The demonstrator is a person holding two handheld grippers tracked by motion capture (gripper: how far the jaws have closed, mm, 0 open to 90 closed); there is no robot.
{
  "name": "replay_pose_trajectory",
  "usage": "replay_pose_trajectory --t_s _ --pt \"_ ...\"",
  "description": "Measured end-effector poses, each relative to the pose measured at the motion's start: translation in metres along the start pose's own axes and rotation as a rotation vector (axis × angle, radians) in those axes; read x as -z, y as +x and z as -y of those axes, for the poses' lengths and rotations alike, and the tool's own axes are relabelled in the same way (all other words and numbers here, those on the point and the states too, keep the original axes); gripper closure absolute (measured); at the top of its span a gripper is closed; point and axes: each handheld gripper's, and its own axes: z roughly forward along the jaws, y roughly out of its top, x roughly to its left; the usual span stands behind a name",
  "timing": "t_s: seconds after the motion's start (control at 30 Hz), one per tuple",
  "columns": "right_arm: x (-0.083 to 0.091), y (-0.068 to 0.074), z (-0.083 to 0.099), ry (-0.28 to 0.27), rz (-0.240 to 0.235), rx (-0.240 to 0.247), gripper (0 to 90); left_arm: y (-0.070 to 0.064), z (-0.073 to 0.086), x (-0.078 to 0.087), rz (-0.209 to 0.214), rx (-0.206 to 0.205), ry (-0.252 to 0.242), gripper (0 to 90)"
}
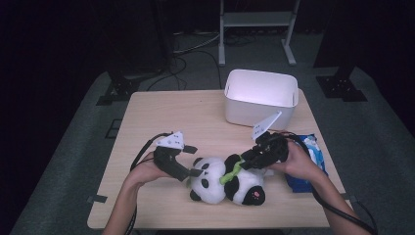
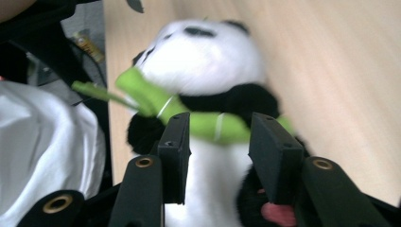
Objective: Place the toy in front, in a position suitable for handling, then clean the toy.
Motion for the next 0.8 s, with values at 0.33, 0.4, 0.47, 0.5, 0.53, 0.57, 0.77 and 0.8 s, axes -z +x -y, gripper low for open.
replay_pose_trajectory --t_s 0.33,0.4,0.47,0.5,0.53,0.57,0.77,0.8 --pt "0.014 -0.020 -0.014 -0.026 0.047 -0.031 48.3 0.010 0.017 0.019 -0.077 0.052 0.018 8.4" --pt "0.015 -0.023 -0.015 -0.023 0.060 -0.033 47.3 0.013 0.020 0.022 -0.085 0.065 0.019 7.7" --pt "0.016 -0.025 -0.015 -0.030 0.058 -0.040 46.3 0.014 0.023 0.026 -0.094 0.075 0.014 7.7" --pt "0.016 -0.025 -0.015 -0.030 0.058 -0.040 46.3 0.014 0.023 0.026 -0.094 0.075 0.014 7.7" --pt "0.018 -0.028 -0.015 -0.029 0.065 -0.040 46.3 0.015 0.024 0.028 -0.100 0.083 0.006 7.7" --pt "0.018 -0.028 -0.015 -0.029 0.068 -0.038 46.3 0.016 0.024 0.029 -0.102 0.087 0.001 7.7" --pt "0.021 -0.031 -0.014 -0.035 0.078 -0.052 45.6 0.016 0.025 0.033 -0.109 0.085 0.008 7.7" --pt "0.021 -0.031 -0.013 -0.039 0.079 -0.053 45.5 0.016 0.025 0.033 -0.108 0.082 0.005 7.7"
